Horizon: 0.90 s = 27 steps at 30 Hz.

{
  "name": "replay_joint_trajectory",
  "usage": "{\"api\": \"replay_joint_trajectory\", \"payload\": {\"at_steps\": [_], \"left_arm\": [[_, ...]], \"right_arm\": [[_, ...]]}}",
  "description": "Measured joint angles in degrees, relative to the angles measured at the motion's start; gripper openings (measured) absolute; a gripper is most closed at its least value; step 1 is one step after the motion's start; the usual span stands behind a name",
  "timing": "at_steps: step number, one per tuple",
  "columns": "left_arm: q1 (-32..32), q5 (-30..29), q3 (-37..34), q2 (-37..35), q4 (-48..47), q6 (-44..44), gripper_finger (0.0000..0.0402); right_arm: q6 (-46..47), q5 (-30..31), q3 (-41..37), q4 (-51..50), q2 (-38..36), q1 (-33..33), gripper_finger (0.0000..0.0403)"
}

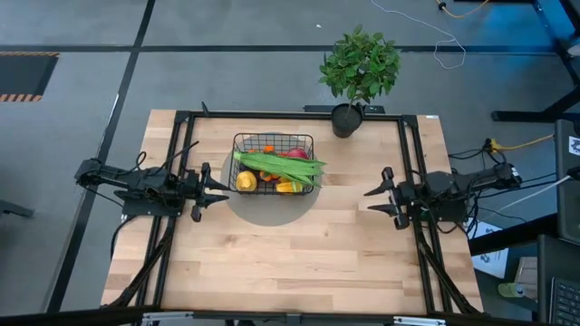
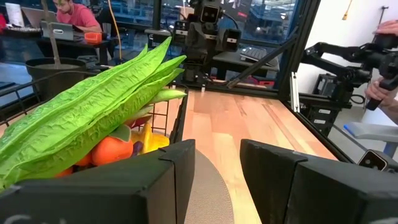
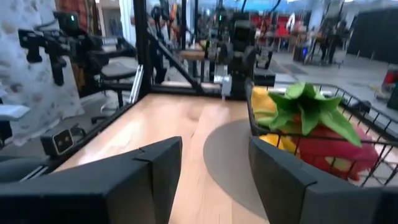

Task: Build produce basket
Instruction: Return to Home Position

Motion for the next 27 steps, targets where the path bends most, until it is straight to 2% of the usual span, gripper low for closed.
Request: {"api": "replay_joint_trajectory", "payload": {"at_steps": [3, 9, 15, 20, 27], "left_arm": [[0.00, 0.00, 0.00, 0.00, 0.00, 0.01, 0.0119], [-0.02, 0.00, 0.00, 0.00, 0.00, 0.01, 0.0119], [-0.02, 0.00, 0.00, 0.00, -0.02, 0.01, 0.0119], [-0.02, 0.00, 0.00, 0.00, -0.02, 0.01, 0.0119], [-0.02, 0.00, 0.00, 0.00, -0.02, 0.01, 0.0119]], "right_arm": [[-1.07, -0.01, -3.82, 5.03, -2.18, 0.00, 0.0184], [-0.22, -0.05, -4.03, 3.02, -4.43, -0.52, 0.0184], [-1.24, -3.44, -4.03, 2.60, -3.74, -0.63, 0.0184], [-0.20, -3.48, -4.03, 2.43, -1.94, -0.63, 0.0184], [-4.28, -1.95, -4.03, 2.86, -1.87, -0.63, 0.0183]]}}
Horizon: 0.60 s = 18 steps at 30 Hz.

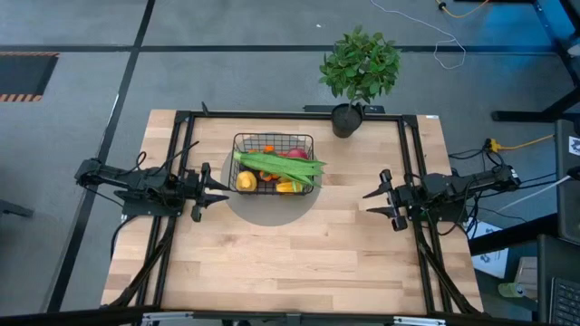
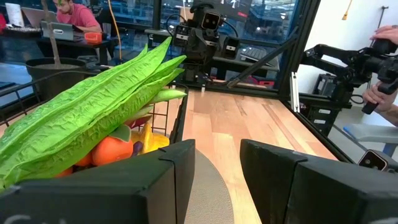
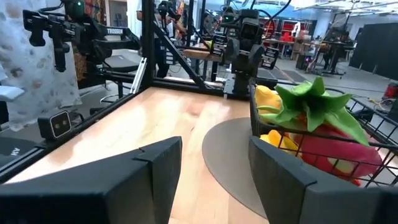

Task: Build produce basket
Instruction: Return to Home Position

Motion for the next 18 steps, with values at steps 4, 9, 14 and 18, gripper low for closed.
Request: {"api": "replay_joint_trajectory", "payload": {"at_steps": [4, 9, 14, 18], "left_arm": [[0.00, 0.00, 0.00, 0.00, 0.02, 0.00, 0.0119], [0.00, 0.00, 0.00, 0.00, 0.02, 0.00, 0.0119], [0.00, 0.00, 0.00, 0.00, 0.00, 0.00, 0.0119], [0.00, 0.00, 0.00, 0.00, 0.00, 0.00, 0.0119]], "right_arm": [[2.32, 0.00, 0.00, 0.00, 0.00, 0.00, 0.0184], [7.60, -0.02, 0.00, 0.00, -0.02, 0.00, 0.0184], [7.57, -0.02, 0.00, 0.00, -0.02, 0.02, 0.0184], [7.53, -0.02, 0.00, 0.00, -0.02, 0.04, 0.0184]]}}
